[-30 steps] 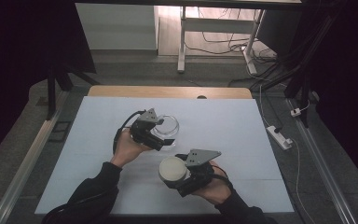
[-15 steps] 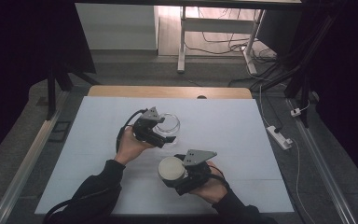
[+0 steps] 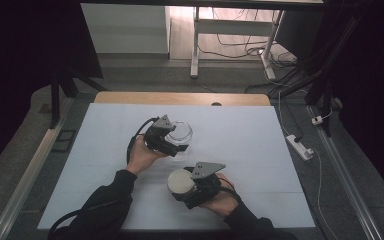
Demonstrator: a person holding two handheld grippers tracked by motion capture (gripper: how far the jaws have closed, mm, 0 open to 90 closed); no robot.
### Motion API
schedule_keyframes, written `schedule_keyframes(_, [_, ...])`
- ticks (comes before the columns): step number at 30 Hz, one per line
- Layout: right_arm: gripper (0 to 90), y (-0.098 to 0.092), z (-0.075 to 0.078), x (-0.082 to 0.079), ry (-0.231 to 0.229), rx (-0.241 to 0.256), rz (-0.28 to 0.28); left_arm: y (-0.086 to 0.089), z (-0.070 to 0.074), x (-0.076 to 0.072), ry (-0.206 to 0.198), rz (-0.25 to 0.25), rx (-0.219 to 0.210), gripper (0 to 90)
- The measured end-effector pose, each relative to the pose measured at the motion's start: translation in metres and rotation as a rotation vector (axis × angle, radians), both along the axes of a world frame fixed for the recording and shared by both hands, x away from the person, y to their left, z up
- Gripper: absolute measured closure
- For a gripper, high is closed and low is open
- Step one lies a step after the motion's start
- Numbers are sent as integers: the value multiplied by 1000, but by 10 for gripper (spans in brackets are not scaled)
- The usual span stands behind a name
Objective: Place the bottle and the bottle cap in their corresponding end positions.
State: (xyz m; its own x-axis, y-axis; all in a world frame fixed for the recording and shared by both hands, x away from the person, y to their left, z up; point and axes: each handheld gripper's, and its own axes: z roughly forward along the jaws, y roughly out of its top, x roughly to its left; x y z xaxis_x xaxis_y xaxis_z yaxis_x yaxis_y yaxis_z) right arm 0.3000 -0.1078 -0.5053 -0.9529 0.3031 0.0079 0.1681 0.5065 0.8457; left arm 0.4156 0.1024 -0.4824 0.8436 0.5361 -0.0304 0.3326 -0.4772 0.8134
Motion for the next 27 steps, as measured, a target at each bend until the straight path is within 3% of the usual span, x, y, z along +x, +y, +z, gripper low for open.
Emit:
schedule_keyframes(10, [71,3,-15,5,1,-34,1,-3,-8,4,-12,9,0,77])
schedule_keyframes(18, [71,10,-30,8,8,-90,7,-6,-15,7,-11,9,11,77])
schedule_keyframes(27, [70,11,-33,12,38,-128,0,-7,-23,9,-9,18,21,77])
